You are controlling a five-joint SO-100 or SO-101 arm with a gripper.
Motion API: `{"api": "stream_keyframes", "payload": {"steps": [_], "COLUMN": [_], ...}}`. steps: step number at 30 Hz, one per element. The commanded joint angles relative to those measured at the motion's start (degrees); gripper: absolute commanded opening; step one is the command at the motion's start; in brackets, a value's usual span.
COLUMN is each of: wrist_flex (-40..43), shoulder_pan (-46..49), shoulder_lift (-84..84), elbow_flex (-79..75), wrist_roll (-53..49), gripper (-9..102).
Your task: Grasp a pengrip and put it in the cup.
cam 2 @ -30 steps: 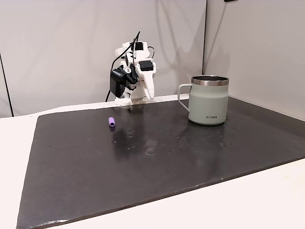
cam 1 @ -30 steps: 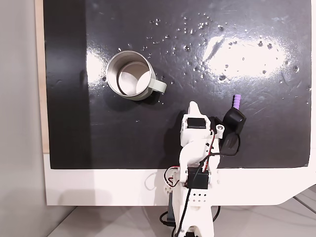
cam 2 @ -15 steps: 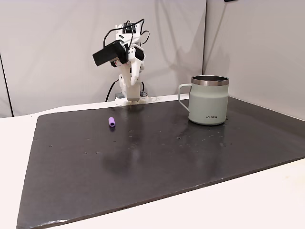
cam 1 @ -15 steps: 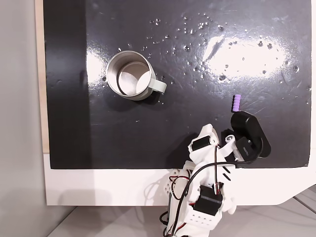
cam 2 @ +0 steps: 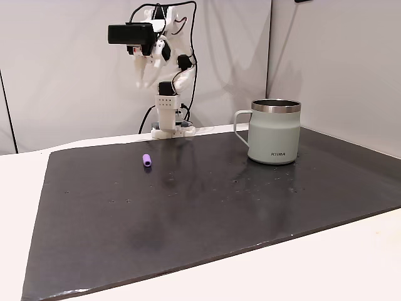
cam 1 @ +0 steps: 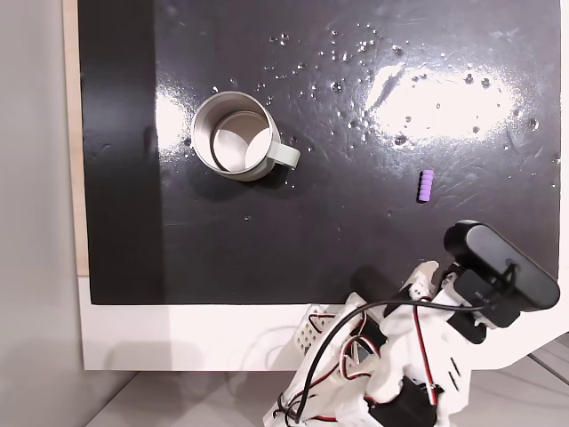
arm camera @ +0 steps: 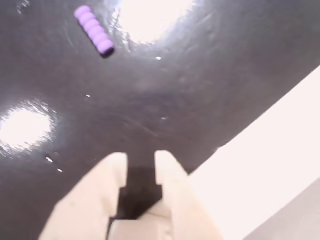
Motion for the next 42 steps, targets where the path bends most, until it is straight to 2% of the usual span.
{"api": "stream_keyframes", "payload": {"steps": [1,7,17,25,29,34,37,42], "wrist_flex": [0.18,-5.89,-26.02,-37.71,-42.28,-42.98,-40.69,-39.55], "shoulder_pan": [2.99,4.66,5.27,5.54,3.69,-0.7,-3.16,-5.54], "shoulder_lift": [-4.92,-9.49,-15.73,-29.0,-37.18,-44.47,-44.56,-44.38], "elbow_flex": [-7.29,-5.45,6.68,7.12,5.45,2.29,2.29,3.96], "wrist_roll": [-9.4,-23.2,-32.34,-31.82,-27.07,-16.7,-12.13,-10.2], "gripper": [10,24,29,29,29,32,34,35]}}
